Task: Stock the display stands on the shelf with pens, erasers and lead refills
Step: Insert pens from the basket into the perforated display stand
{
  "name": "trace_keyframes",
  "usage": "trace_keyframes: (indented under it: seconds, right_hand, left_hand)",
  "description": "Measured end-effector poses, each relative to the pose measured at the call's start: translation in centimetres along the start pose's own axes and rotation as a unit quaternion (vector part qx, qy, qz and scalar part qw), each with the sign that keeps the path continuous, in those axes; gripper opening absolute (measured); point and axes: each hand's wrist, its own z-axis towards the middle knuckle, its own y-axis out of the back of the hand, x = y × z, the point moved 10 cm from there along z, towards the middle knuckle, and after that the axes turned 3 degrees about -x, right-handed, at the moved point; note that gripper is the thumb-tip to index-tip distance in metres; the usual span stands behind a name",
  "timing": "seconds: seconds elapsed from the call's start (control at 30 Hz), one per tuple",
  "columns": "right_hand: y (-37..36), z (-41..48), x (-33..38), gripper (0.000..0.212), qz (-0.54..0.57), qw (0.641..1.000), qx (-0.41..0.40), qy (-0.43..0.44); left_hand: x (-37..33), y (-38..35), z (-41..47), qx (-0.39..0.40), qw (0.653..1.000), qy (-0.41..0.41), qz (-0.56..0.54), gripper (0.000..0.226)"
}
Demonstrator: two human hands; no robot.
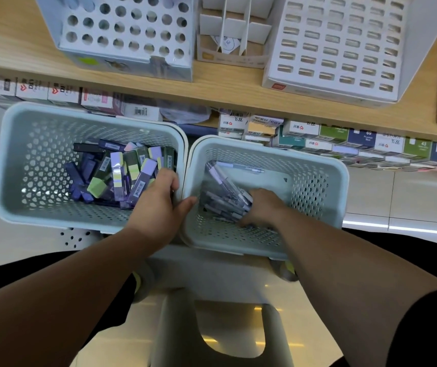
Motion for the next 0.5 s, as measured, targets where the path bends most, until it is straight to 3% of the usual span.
trace_keyframes:
  seconds: [0.5]
  right_hand:
    - [3.9,-4.1,2.4,0.033,-0.029,0.998,0.016,0.048]
  left_hand:
    - [-0.2,-0.2,0.8,0.053,0.997,0.044,0.029,0.035]
